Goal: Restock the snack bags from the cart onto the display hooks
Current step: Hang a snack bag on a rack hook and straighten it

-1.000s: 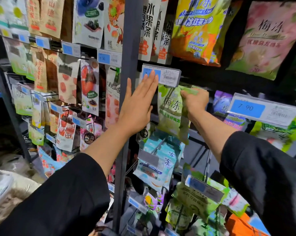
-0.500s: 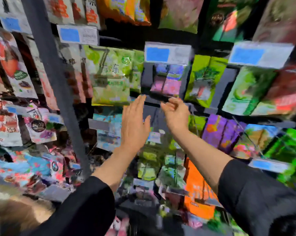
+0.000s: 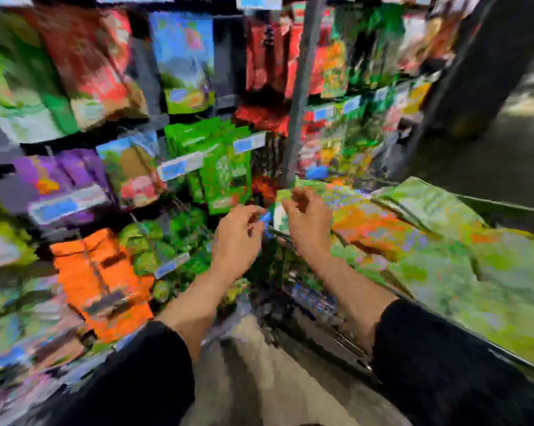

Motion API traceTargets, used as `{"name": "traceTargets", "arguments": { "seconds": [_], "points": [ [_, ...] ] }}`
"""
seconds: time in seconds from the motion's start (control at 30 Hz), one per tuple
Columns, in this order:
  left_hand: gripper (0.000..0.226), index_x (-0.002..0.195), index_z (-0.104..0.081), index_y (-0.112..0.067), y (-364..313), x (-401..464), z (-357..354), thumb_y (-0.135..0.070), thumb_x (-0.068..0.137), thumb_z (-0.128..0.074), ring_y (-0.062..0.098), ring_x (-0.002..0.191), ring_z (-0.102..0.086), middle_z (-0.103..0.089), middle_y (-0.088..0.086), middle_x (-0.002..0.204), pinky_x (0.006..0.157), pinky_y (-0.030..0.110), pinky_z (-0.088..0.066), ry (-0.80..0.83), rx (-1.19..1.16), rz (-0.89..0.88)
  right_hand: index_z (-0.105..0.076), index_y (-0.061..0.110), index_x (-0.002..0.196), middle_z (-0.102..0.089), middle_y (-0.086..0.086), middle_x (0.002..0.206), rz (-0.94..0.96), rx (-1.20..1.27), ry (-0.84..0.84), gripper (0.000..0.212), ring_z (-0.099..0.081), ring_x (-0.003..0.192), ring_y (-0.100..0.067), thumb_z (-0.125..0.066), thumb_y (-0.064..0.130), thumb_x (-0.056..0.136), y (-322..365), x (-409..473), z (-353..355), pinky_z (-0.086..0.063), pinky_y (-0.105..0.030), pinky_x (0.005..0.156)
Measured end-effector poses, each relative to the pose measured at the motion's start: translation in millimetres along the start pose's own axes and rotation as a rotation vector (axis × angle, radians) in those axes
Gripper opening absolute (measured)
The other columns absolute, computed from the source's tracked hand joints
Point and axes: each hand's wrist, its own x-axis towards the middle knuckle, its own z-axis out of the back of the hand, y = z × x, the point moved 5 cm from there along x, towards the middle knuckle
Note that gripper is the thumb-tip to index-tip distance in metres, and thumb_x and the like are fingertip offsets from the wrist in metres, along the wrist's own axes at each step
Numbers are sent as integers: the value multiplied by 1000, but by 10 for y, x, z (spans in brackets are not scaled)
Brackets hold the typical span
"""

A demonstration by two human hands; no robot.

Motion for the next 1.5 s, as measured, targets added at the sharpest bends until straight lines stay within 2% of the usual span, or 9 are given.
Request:
{"name": "traceTargets", "arguments": {
  "seconds": [0.33,0.5,0.6,0.77,0.9,1.03,1.13,1.23,1.5],
  "points": [
    [30,115,-63,-4,-753,298,-2098,-16,89,-66,30,105,-59,-63,16,113,92,38,-45,391,-95,-53,-64,6,110,-64,-16,109,-238,-384,-287,29,-59,104,-33,-67,24,87,-1480,407,1758,-42,-39,84],
    [27,107,-66,-4,-1030,354,-2830,-14,83,-73,25,94,-64,-66,13,101,86,40,-52,642,-261,-102,-54,5,121,-56,-14,117,-403,-563,-256,65,-50,113,-31,-77,43,74,-1973,451,2271,-38,-39,93],
    [23,102,-67,-6,-1209,316,-3115,-16,83,-73,16,88,-65,-66,4,94,83,32,-55,767,-413,-84,-51,11,126,-56,3,106,-544,-283,-86,64,-54,99,-14,-80,36,75,-2144,412,2446,-39,-23,82],
    [18,95,-71,-15,-1316,422,-3471,-30,85,-70,4,73,-64,-70,-10,80,67,25,-53,869,-522,-26,-60,0,85,-57,5,70,-577,-69,56,33,-50,59,-4,-75,30,81,-2402,463,2539,-41,-24,60],
    [18,85,-71,-19,-1437,589,-3576,-32,93,-61,-1,64,-62,-69,-14,66,61,17,-47,967,-701,144,-61,7,120,-60,3,120,-484,-92,-219,30,-54,112,-4,-64,18,92,-2273,629,2751,-40,-18,96],
    [27,74,-74,-14,-1519,675,-3564,-20,91,-54,10,72,-71,-74,-4,75,63,22,-55,932,-1076,449,-50,4,76,-47,-8,70,-359,-43,-525,19,-43,65,-1,-58,9,93,-2125,868,2978,-37,-21,63],
    [16,82,-73,-16,-1586,665,-3492,-1,78,-69,10,74,-71,-75,-5,79,66,24,-57,880,-1106,461,-48,-8,84,-46,-24,79,-335,-22,-544,27,-39,72,-17,-57,16,91,-2152,1110,2855,-37,-38,67],
    [44,99,-63,-15,-1586,703,-3377,-2,60,-80,15,82,-72,-75,-3,87,73,32,-58,791,-1080,437,-49,2,80,-47,-13,76,-334,52,-550,19,-40,76,-19,-55,17,91,-2115,1332,2691,-38,-38,72],
    [59,109,-54,-19,-1062,983,-2714,-42,64,-83,22,107,-61,-62,0,119,98,49,-48,260,-802,548,-54,6,79,-58,-12,78,-399,200,-329,31,-49,75,-19,-60,34,89,-2001,1840,1831,-47,-40,75]
  ]
}}
